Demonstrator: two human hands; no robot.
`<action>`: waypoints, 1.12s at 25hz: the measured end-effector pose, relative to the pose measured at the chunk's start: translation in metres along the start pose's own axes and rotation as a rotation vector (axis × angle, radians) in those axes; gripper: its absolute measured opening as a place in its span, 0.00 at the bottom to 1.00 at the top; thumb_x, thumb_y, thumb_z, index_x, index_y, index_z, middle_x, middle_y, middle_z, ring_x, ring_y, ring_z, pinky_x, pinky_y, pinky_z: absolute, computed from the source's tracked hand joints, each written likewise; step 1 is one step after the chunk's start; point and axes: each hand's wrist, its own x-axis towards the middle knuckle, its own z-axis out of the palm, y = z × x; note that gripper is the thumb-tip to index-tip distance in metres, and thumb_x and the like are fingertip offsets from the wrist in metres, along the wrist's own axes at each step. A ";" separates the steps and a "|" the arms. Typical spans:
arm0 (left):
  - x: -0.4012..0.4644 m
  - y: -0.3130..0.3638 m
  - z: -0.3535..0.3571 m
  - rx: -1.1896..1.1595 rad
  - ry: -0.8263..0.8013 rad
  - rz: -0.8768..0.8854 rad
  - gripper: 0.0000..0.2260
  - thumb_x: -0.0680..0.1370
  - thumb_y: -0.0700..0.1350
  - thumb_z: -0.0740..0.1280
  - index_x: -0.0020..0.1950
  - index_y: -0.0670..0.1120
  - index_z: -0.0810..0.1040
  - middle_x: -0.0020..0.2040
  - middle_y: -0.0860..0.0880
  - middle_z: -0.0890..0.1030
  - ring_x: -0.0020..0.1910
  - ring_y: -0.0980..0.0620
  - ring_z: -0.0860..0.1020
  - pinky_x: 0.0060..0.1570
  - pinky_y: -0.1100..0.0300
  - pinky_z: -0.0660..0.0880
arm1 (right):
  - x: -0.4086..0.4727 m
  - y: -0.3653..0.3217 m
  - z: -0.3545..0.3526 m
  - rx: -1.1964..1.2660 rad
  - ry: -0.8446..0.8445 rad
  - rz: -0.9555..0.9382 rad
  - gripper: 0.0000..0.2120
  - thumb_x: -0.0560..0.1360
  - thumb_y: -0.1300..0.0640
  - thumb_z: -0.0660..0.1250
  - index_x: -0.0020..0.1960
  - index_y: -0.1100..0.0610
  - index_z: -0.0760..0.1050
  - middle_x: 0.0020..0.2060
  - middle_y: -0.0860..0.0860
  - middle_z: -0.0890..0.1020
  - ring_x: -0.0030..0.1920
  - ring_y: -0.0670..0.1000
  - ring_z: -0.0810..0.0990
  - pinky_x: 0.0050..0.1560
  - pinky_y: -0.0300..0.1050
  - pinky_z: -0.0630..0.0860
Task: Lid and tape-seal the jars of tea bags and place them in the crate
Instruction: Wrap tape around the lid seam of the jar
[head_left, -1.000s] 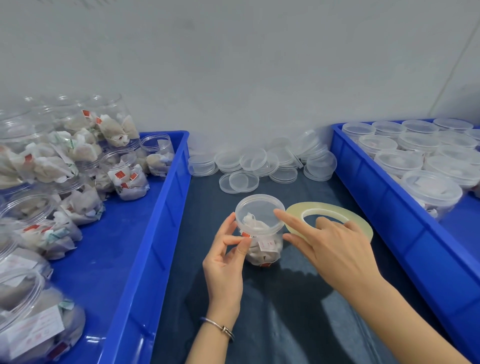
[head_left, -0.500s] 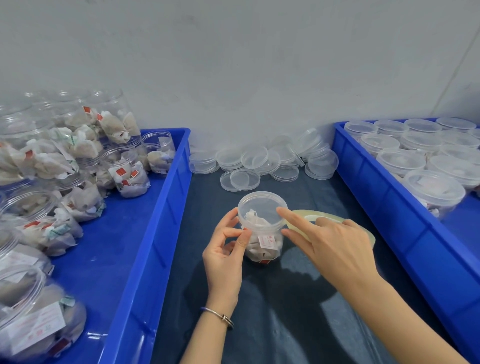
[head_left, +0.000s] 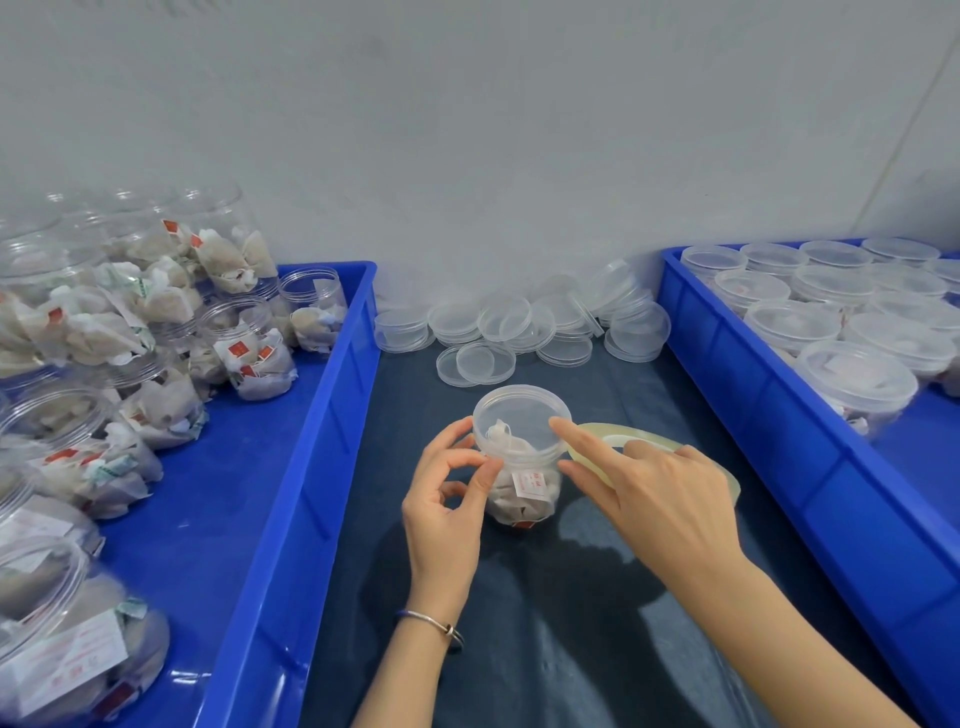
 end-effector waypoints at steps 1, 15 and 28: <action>0.001 0.000 -0.001 0.021 -0.005 0.008 0.03 0.73 0.40 0.72 0.40 0.44 0.79 0.58 0.56 0.80 0.56 0.53 0.79 0.44 0.60 0.77 | 0.000 0.000 0.000 0.004 -0.003 0.000 0.19 0.75 0.43 0.55 0.56 0.44 0.81 0.18 0.49 0.68 0.17 0.53 0.67 0.23 0.41 0.67; 0.042 0.008 -0.025 0.096 -0.346 0.034 0.14 0.72 0.36 0.71 0.54 0.51 0.81 0.59 0.53 0.78 0.58 0.62 0.76 0.55 0.70 0.72 | 0.001 -0.002 -0.006 0.024 -0.074 -0.018 0.19 0.75 0.43 0.55 0.56 0.44 0.82 0.18 0.48 0.70 0.17 0.52 0.68 0.22 0.41 0.67; 0.030 0.012 0.004 0.250 -0.370 0.044 0.20 0.59 0.54 0.79 0.46 0.65 0.76 0.55 0.64 0.71 0.55 0.67 0.73 0.49 0.63 0.76 | 0.011 0.053 -0.035 0.031 -0.633 -0.101 0.26 0.69 0.30 0.43 0.51 0.45 0.69 0.40 0.40 0.77 0.39 0.42 0.71 0.67 0.47 0.55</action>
